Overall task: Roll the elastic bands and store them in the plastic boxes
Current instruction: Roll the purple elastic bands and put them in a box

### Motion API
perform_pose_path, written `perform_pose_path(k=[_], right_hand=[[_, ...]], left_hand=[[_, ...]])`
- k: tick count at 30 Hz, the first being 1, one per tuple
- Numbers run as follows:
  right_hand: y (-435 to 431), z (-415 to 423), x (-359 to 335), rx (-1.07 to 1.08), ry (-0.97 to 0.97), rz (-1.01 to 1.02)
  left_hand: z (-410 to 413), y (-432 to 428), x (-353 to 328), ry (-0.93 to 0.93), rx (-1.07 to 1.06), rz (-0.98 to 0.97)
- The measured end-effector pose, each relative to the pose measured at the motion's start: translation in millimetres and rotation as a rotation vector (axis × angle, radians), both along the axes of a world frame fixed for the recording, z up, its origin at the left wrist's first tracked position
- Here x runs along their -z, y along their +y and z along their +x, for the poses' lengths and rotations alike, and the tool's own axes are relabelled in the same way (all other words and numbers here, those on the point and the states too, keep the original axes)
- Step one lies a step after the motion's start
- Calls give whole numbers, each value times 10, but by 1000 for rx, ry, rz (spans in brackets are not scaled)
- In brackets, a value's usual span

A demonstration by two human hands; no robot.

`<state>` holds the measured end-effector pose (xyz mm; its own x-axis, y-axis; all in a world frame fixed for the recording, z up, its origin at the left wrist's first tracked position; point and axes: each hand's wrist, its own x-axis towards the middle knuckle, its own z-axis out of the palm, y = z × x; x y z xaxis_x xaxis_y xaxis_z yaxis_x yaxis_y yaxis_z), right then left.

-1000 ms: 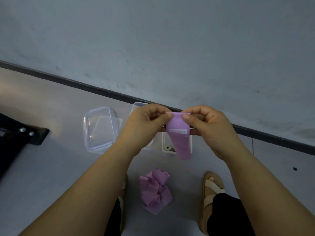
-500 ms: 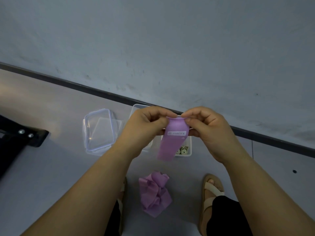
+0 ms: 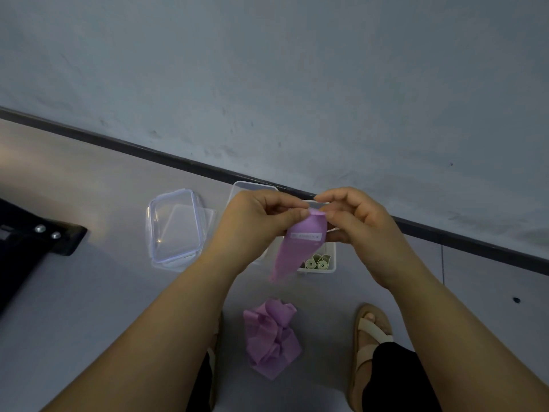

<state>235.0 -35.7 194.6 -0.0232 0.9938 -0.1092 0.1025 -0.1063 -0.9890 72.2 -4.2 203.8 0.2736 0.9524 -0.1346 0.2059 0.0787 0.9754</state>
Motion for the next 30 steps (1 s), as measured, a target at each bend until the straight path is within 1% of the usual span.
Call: perform_pose_path(k=[3,10,19,26,30], right_hand=[[-6,-26,5,16,33,-3],[5,-59,64,69,-68,30],[14,-53,32,94,69,-30],[20,-45,41,97,121,-61],[23,-57,43,92,109,-54]], left_hand=[[6,-5,14,1,-3,34],[-5,-5,4,42,27,67],[-17,4,-7,6,35,37],[-13,6,-5,-2,21,8],[-16,9,6,-6,14,-15]])
